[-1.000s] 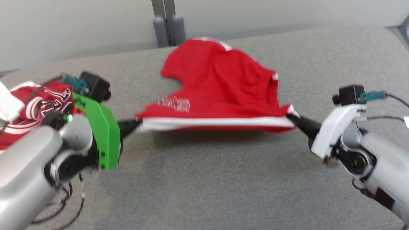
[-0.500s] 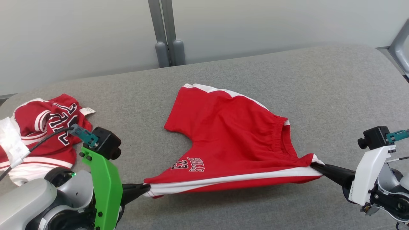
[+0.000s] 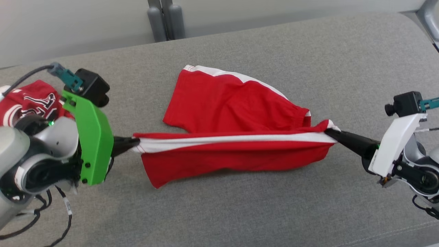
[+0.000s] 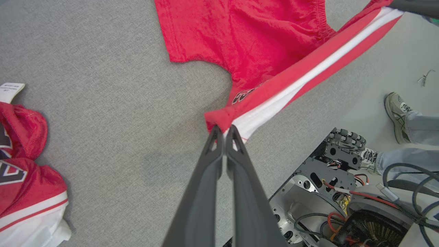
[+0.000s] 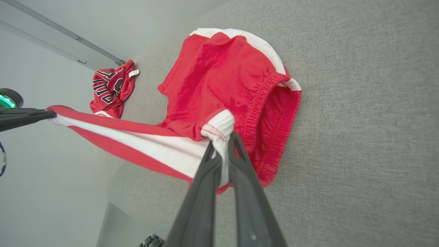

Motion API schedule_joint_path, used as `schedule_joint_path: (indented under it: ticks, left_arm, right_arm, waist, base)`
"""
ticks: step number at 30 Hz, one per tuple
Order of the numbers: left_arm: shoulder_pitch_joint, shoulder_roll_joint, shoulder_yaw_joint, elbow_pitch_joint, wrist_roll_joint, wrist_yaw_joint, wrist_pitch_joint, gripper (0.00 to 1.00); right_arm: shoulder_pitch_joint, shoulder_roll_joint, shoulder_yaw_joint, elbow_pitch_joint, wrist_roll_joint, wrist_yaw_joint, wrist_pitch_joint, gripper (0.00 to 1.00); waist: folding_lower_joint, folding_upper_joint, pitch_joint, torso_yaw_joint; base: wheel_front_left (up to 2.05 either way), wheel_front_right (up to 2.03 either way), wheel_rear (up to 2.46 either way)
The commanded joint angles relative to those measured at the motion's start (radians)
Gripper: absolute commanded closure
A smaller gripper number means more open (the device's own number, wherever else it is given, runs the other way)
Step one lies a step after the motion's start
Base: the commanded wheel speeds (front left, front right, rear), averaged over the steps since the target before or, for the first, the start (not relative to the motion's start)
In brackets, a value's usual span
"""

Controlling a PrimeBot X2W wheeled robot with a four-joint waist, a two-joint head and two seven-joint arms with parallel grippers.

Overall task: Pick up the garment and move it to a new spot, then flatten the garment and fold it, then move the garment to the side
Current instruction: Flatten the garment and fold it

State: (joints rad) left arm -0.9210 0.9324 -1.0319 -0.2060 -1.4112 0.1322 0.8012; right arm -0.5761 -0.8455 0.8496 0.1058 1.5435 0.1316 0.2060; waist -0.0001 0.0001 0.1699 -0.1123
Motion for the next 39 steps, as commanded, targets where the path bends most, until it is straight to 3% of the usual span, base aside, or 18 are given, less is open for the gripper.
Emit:
schedule_joint_path:
  ticks: [1, 16, 29, 31, 32, 34, 35, 36, 39]
  left_arm:
    - [-0.050, -0.008, 0.010, 0.034, 0.026, -0.005, 0.024, 1.00]
    - [-0.389, -0.207, 0.035, 0.375, 0.131, -0.082, 0.121, 1.00]
    - [-0.515, -0.286, 0.036, 0.621, 0.178, -0.153, 0.104, 1.00]
    - [-0.520, -0.295, 0.037, 0.644, 0.178, -0.165, 0.099, 1.00]
    - [-0.518, -0.301, 0.035, 0.659, 0.177, -0.172, 0.094, 1.00]
    - [-0.509, -0.309, 0.032, 0.682, 0.180, -0.183, 0.084, 1.00]
    - [-0.507, -0.312, 0.030, 0.692, 0.185, -0.187, 0.075, 0.63]
    - [-0.501, -0.318, 0.030, 0.707, 0.186, -0.191, 0.066, 0.00]
    - [-0.485, -0.333, 0.025, 0.739, 0.189, -0.200, 0.046, 0.00]
  right_arm:
    - [-0.029, 0.011, -0.013, 0.018, 0.014, -0.002, 0.009, 1.00]
    - [-0.201, 0.157, -0.057, 0.114, -0.015, -0.001, 0.009, 1.00]
    - [-0.268, 0.228, -0.075, 0.152, -0.036, -0.001, 0.019, 1.00]
    - [-0.268, 0.235, -0.078, 0.154, -0.034, -0.001, 0.019, 0.72]
    - [-0.267, 0.239, -0.079, 0.155, -0.033, -0.001, 0.020, 0.24]
    - [-0.263, 0.245, -0.080, 0.156, -0.035, -0.001, 0.024, 0.00]
    - [-0.262, 0.248, -0.082, 0.154, -0.035, -0.001, 0.023, 0.00]
    - [-0.261, 0.251, -0.086, 0.152, -0.033, -0.001, 0.018, 0.00]
    - [-0.255, 0.256, -0.089, 0.153, -0.032, -0.001, 0.019, 0.00]
  waist:
    - [0.0001, -0.0001, 0.119, -0.031]
    - [0.0001, -0.0001, 0.349, -0.118]
    - [0.0001, -0.0001, 0.431, -0.184]
    - [0.0001, -0.0001, 0.429, -0.187]
    - [0.0001, -0.0001, 0.426, -0.188]
    - [0.0001, -0.0001, 0.419, -0.189]
    - [0.0001, -0.0001, 0.416, -0.190]
    - [0.0001, -0.0001, 0.412, -0.190]
    - [0.0001, -0.0001, 0.398, -0.188]
  base:
    - [0.00, 0.00, 0.00]
    - [0.00, 0.00, 0.00]
    - [0.00, 0.00, 0.00]
    - [0.00, 0.00, 0.00]
    - [0.00, 0.00, 0.00]
    - [0.00, 0.00, 0.00]
    - [0.00, 0.00, 0.00]
    - [0.00, 0.00, 0.00]
    - [0.00, 0.00, 0.00]
